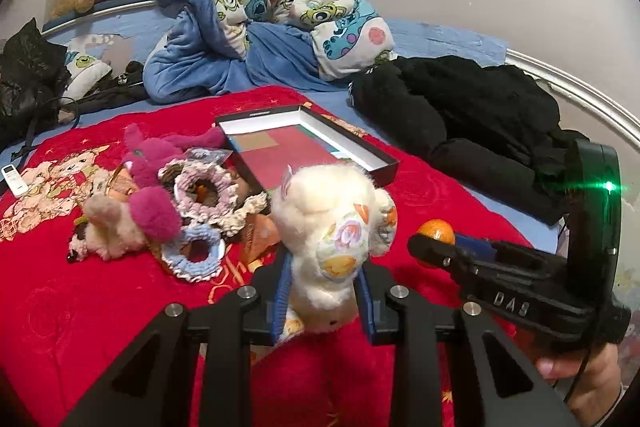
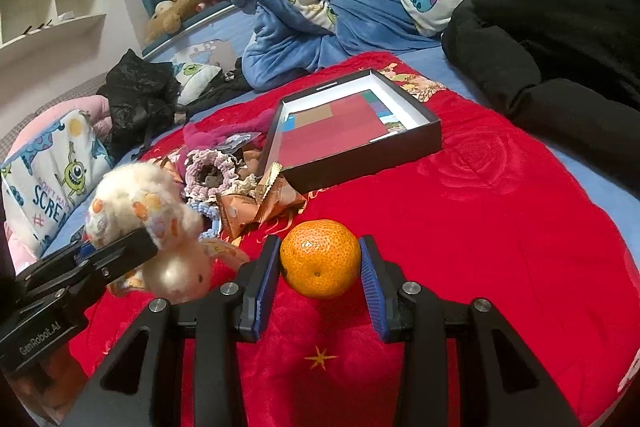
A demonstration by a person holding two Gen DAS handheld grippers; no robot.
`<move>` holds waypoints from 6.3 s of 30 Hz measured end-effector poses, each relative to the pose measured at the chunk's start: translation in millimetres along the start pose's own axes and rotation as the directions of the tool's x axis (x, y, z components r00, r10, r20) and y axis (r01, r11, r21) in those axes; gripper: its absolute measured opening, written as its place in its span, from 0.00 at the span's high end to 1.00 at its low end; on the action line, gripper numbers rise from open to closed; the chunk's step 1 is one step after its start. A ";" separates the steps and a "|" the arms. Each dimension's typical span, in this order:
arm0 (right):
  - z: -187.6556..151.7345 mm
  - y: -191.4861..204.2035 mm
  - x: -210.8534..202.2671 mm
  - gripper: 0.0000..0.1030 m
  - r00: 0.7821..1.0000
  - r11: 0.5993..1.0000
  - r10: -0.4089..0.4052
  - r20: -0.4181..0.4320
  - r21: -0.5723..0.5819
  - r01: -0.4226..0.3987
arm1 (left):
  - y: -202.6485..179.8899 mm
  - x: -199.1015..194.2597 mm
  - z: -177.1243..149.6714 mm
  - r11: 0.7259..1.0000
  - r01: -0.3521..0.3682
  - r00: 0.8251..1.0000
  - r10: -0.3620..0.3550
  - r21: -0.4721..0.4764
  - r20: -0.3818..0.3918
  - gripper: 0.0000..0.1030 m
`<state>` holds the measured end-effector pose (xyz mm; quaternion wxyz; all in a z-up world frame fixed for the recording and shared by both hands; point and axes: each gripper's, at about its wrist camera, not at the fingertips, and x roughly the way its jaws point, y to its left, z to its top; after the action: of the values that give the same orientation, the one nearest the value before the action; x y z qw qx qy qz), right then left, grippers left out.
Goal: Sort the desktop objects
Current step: 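Carry the cream plush with the left gripper while the right gripper carries the orange over the box, then open the left gripper to drop the plush while the right gripper releases the orange into the box, then withdraw both grippers from the box back toward the pile of items, then grasp the brown snack packet with the right gripper while the left gripper grasps the blue scrunchie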
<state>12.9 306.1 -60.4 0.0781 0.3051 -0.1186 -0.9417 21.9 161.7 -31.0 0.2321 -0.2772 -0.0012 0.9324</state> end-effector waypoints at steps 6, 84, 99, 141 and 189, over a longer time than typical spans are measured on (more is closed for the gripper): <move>0.8 0.3 -0.5 0.63 1.000 1.000 0.005 -0.001 -0.014 -0.005 | -7.3 8.3 7.8 1.000 0.006 1.000 -0.006 -0.008 -0.003 0.71; 114.4 -58.3 171.0 0.16 0.994 0.994 -0.020 0.104 -0.101 0.031 | 47.0 180.9 97.2 0.992 -0.100 0.990 0.092 0.072 0.105 0.11; 116.3 -70.6 157.3 0.00 0.984 0.999 -0.020 0.179 -0.030 0.026 | 70.3 172.9 99.8 0.996 -0.083 0.990 0.084 -0.014 0.110 0.01; 130.9 81.9 -4.9 0.00 0.929 0.995 0.089 0.360 -0.083 -0.063 | 114.2 -95.8 119.6 0.954 -0.286 0.926 0.299 -0.088 0.229 0.01; 36.7 36.2 134.0 0.47 0.988 0.998 0.015 -0.152 -0.058 -0.024 | 124.4 97.4 -19.7 0.980 0.071 0.985 -0.098 -0.188 -0.139 0.01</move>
<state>-113.6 248.3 -96.3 0.1050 0.3723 -0.0870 -0.9180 -93.7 90.4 -114.2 0.2448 -0.3654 -0.0812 0.8944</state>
